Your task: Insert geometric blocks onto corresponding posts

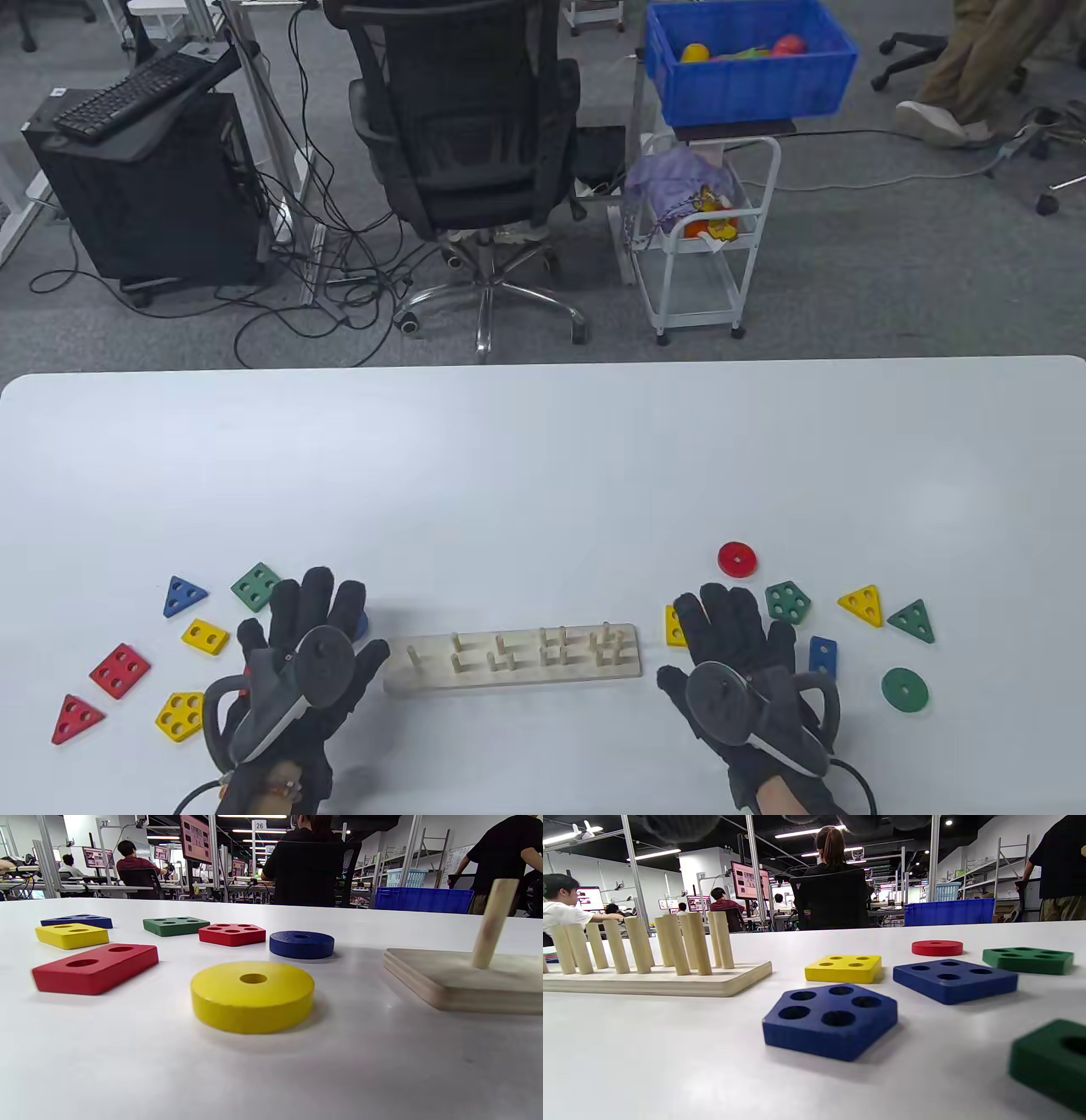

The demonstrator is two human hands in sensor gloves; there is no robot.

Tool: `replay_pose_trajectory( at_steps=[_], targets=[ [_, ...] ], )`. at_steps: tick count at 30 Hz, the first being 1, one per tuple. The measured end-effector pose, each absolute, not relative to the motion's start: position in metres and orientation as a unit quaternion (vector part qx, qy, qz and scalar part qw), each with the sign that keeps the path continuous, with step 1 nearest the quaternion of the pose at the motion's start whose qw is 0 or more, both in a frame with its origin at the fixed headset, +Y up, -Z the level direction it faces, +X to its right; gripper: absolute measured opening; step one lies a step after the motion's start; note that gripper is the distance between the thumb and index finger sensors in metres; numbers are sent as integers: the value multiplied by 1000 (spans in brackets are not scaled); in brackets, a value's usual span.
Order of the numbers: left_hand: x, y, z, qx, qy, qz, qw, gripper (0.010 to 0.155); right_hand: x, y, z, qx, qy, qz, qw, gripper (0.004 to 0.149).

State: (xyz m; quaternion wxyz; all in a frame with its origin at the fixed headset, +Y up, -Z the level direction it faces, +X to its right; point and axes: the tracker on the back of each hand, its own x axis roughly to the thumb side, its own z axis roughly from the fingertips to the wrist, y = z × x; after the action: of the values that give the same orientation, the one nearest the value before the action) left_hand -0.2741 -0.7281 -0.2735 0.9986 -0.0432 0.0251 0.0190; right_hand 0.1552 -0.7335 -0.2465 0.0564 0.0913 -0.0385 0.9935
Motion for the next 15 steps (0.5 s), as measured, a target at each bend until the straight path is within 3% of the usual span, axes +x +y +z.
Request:
replay_pose_trajectory(
  at_steps=[15],
  targets=[
    [-281, -728, -278, -62, 33, 34, 997, 76, 163, -735, -255, 62, 8, 996, 62, 73]
  ],
)
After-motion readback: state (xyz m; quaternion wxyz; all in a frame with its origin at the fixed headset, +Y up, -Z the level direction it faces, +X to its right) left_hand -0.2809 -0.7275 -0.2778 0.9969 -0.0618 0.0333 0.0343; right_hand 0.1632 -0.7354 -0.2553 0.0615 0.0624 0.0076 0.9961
